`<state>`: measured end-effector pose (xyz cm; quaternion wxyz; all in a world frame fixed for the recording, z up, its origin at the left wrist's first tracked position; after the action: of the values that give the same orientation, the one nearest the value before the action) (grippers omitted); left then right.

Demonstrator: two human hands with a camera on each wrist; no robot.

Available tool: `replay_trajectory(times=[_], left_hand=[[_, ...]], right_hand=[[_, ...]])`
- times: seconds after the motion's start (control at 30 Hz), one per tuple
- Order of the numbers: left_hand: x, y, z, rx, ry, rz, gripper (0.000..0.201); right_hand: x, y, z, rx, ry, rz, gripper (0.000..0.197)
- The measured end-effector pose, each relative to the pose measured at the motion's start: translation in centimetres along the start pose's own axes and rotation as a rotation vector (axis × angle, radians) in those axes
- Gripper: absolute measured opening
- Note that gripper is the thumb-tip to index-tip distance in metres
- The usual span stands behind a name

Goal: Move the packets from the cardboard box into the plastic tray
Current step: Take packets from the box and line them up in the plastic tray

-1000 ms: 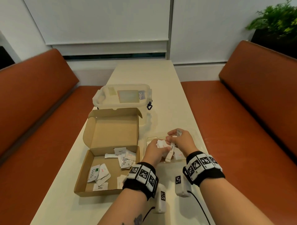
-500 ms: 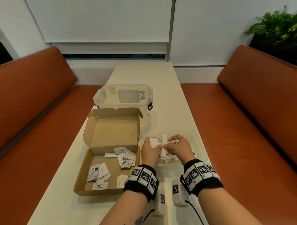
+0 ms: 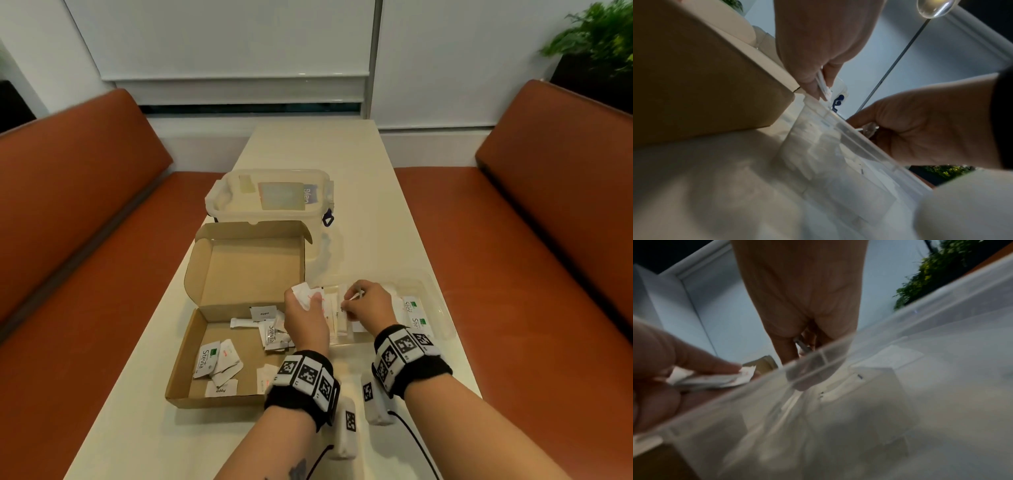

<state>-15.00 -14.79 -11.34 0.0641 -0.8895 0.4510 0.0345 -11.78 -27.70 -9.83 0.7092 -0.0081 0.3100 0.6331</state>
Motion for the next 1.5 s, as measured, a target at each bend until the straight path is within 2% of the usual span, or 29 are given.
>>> replay_trajectory(times=[0.23,0.47,0.53,0.63,0.83,0.93,1.03,1.13,1.27,1.37,1.5], left_hand=[[-0.1,-0.5,0.3,-0.02,0.033,0.002,0.019],[-0.1,-0.7,0.2,0.002,0.015,0.02,0.017],[0.0,-0.8,0.1,0.011,0.008,0.03,0.014],[0.0,-0.8,0.0,0.019,-0.009,0.045,0.013],[0.2,-0.8,0.0,0.03,-0.016,0.091,0.019],[0.7,-0.6,-0.1,0.03,0.047,0.133,0.034],[1.5,-0.3,-0.5,0.056,0.062,0.239,0.048],[2.4,0.0,-1.1,0.061,0.022,0.348,0.04],[3.8,0.6,-1.6,0.011,0.033,0.469,0.024],[4.6,1.1,-1.9,-0.05,0.085,0.504,0.019],[5.3,1.4,-1.8,-0.024,0.044,0.515,0.014]], right_hand=[[1.6,-0.5,0.6,-0.129,0.277,-0.051,0.01],[1.8,-0.8,0.7,-0.139,0.489,0.013,0.017],[2.0,-1.0,0.4,-0.135,0.51,-0.001,0.026],[2.3,-0.9,0.2,-0.131,0.492,-0.004,0.021],[2.1,-1.3,0.0,-0.158,0.479,0.014,0.024],[1.5,-1.2,-0.2,-0.192,0.428,0.018,0.045],[0.7,-1.2,-0.3,-0.216,0.409,0.005,0.071],[-0.2,-1.4,-0.5,-0.223,0.457,-0.008,0.083],[-1.2,-1.7,-0.7,-0.24,0.58,-0.037,0.079],[-1.7,-1.7,-1.0,-0.227,0.619,-0.03,0.079],[-2.1,-1.5,-1.1,-0.24,0.607,0.007,0.077]])
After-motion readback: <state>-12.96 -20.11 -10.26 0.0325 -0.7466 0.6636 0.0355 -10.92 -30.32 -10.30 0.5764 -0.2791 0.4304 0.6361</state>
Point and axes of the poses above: each hand's wrist, its own y-axis away from the middle knuckle, its own x-axis out of the palm, z = x × y, the point moved 4 cm from there along -y, towards the middle knuckle, and after that the axes turned 12 degrees about x, right-handed, at the moved point
